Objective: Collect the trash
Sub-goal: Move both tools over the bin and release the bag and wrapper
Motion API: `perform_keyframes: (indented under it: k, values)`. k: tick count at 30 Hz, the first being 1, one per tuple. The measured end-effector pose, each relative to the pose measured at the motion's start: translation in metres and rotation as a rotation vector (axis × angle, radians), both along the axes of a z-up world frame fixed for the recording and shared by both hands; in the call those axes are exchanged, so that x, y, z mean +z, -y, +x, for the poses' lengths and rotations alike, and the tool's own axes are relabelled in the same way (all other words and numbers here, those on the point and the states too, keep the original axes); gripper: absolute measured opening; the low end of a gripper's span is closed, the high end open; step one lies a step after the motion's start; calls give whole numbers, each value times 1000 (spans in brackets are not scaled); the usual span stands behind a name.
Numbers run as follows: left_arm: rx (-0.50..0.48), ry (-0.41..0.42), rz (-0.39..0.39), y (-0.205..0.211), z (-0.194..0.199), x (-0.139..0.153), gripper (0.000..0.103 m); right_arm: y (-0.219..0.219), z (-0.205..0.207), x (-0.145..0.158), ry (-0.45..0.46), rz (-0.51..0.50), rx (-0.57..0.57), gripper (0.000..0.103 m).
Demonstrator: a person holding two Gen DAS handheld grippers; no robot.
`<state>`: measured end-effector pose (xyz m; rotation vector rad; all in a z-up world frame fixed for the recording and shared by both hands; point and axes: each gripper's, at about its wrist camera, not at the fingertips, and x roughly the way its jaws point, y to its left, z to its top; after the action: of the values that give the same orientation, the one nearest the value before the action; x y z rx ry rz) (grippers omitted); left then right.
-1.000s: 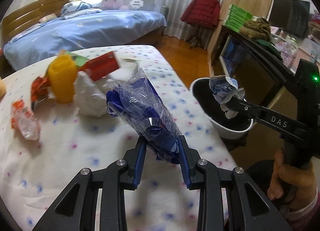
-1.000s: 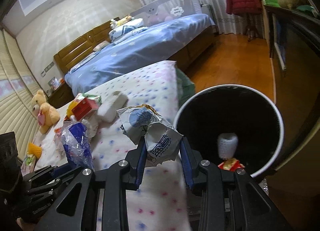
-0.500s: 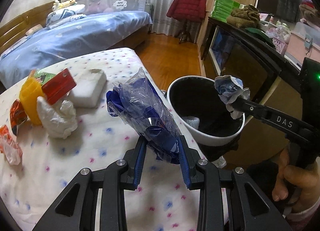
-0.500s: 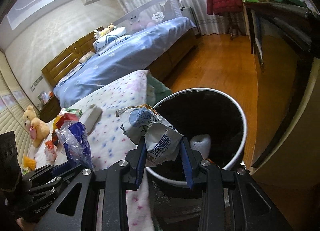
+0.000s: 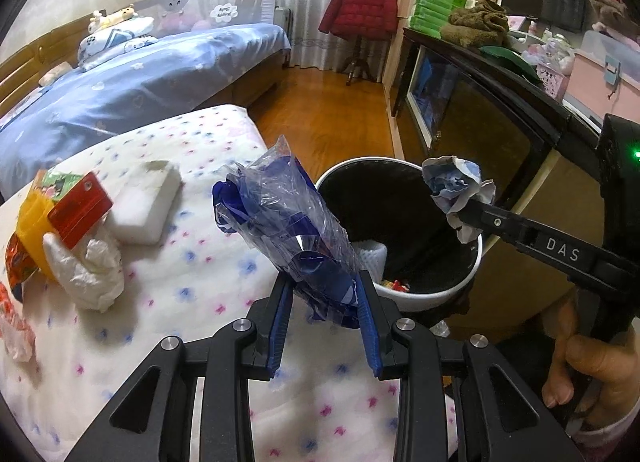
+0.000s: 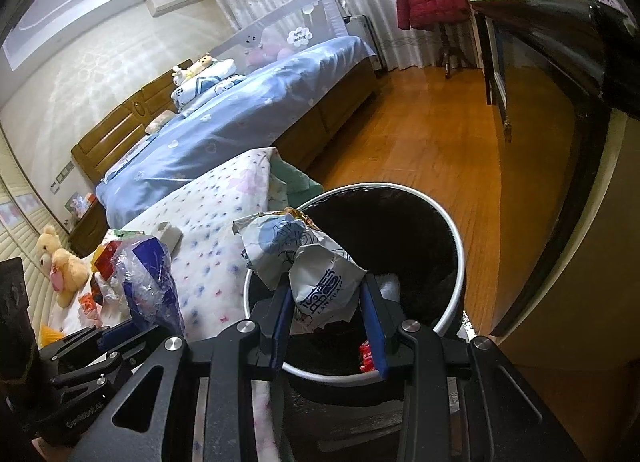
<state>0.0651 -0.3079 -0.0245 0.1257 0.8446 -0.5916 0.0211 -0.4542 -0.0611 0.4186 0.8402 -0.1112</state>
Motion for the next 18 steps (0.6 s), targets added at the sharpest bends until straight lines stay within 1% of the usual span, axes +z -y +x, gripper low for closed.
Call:
perform_keyframes:
  k: [18]
  values:
    - [-40,-14,25,30,13,-8,31,18,11,-8,-36,-3,-22,34]
